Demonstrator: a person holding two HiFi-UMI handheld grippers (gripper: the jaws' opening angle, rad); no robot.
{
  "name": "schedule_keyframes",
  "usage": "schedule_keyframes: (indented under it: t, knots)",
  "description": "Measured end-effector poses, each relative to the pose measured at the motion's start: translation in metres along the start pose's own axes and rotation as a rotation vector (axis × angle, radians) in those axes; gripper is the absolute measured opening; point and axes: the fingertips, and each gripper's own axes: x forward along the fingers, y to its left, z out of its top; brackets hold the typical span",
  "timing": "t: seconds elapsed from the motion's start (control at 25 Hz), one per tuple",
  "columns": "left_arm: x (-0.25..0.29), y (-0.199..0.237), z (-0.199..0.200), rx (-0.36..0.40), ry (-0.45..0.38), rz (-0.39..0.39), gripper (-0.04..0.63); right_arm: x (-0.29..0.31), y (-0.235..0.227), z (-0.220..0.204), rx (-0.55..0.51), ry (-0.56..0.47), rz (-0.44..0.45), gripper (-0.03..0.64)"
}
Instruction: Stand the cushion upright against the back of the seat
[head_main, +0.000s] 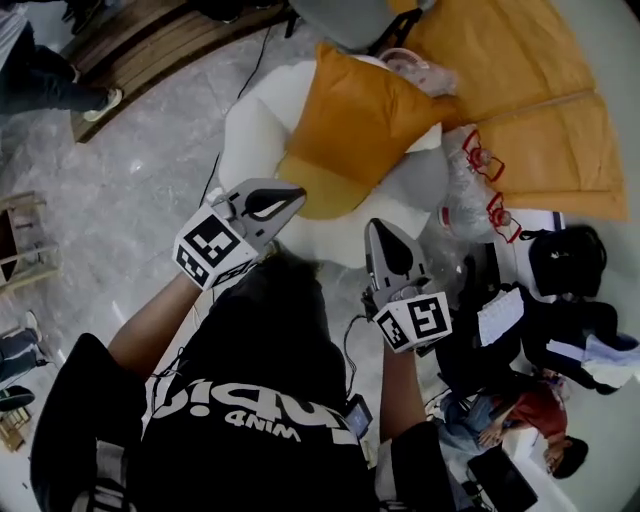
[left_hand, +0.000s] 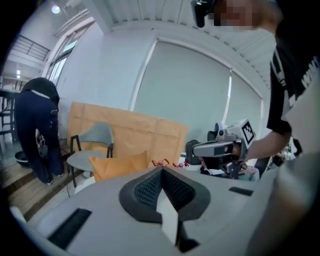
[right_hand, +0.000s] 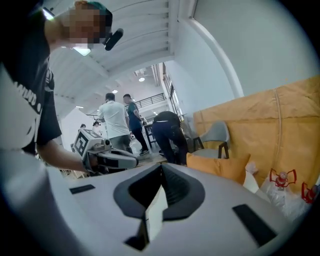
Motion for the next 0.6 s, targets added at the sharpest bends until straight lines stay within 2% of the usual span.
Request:
schedule_keyframes:
  t: [0.12,0.36,0.6]
  knots:
    - [-0.027,-0.030,0.017,0.034,0.013,-0.042,0.008,-0.024,0.025,0.017,0.014,-0.018,0.025,0.023]
    - [-0.047,-0.074,0.055,0.047,-0.068,-0.092,0.006,-0.060,0.051,0.044,-0.005,-0.038,0.051,0.023]
    - [-0.059,-0.109,0.088,0.041,-0.142,-0.132,0.008,-0.075,0.079,0.067,-0.063,-0.091,0.129,0.023]
